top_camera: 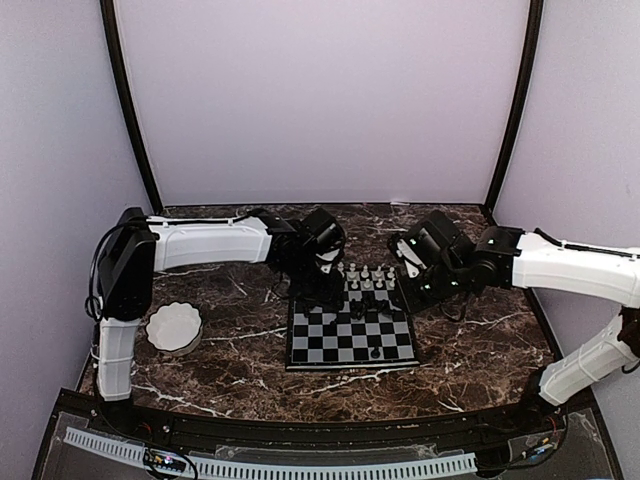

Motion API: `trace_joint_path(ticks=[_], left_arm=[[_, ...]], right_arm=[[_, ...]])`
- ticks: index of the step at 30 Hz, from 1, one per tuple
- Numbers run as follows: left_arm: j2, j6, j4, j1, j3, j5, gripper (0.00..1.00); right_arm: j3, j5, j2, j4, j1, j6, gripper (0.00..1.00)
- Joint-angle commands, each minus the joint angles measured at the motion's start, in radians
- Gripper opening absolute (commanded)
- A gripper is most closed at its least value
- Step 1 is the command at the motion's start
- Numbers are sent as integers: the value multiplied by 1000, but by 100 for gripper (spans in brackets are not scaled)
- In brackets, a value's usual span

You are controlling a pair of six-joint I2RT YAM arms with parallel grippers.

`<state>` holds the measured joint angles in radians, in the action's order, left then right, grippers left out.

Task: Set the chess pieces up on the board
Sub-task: Pick up the rook from the chessboard.

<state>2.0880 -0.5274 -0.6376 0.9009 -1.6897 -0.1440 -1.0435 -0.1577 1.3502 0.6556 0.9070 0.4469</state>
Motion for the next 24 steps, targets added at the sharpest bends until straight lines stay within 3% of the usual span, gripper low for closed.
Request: trace_joint_path(ticks=[1, 11, 24], left_arm=[[26, -33, -92, 1, -70, 53, 49], [100, -27, -104, 1, -153, 59, 44], [150, -12, -128, 1, -203, 58, 30]], right_arm=[[17, 4, -4, -42, -3, -4, 21], [15, -15, -5, -27, -6, -9, 21], [15, -17, 0, -16, -14, -13, 21]])
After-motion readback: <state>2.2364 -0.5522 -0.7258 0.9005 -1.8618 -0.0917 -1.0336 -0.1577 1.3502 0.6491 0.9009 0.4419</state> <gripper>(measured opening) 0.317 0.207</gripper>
